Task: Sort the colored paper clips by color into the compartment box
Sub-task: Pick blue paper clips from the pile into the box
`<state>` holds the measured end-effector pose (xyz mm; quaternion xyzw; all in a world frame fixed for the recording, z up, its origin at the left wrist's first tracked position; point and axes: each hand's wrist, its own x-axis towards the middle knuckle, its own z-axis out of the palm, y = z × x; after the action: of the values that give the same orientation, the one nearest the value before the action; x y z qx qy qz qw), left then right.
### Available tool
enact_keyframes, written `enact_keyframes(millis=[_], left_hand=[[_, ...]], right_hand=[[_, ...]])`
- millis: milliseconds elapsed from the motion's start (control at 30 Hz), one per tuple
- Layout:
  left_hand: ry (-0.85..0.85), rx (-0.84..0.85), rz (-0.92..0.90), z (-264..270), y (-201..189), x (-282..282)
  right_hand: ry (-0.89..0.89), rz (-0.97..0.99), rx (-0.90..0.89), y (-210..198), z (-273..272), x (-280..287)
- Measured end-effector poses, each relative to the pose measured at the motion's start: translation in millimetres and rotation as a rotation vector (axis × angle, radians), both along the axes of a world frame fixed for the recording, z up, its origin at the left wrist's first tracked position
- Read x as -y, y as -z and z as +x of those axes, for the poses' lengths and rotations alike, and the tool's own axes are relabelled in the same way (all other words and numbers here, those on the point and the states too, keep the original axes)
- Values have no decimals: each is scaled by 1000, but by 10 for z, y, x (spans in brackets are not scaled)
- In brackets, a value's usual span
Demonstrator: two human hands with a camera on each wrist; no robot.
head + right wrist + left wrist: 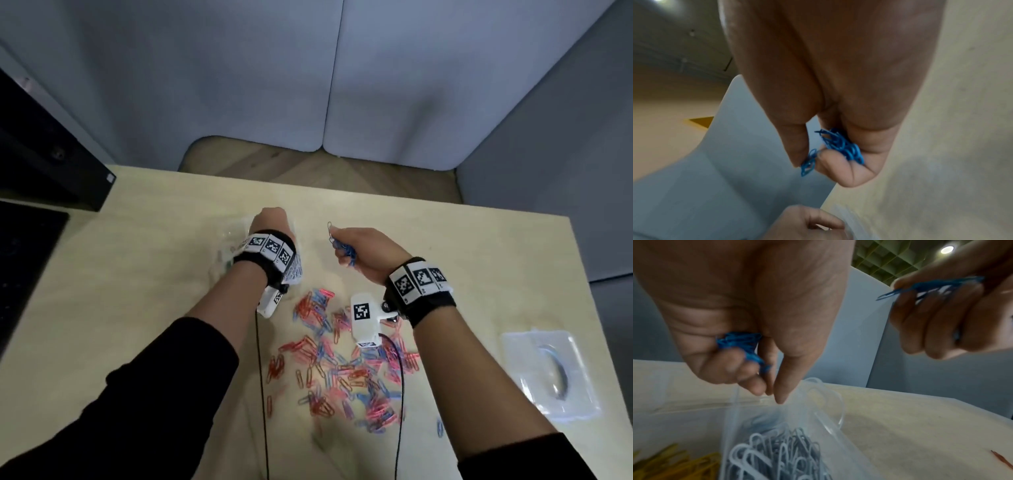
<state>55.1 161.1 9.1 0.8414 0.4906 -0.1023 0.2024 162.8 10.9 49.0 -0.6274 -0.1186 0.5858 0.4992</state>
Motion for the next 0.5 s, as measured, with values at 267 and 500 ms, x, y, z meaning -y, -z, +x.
enact_keyframes(millis=[267, 500], left_hand=[[-175, 294, -215, -29, 147, -118], [-240, 440, -494, -99, 213, -258]], right_hand=[[-149, -136, 436, 157, 50, -478], [-215, -196, 581, 280, -32, -856]])
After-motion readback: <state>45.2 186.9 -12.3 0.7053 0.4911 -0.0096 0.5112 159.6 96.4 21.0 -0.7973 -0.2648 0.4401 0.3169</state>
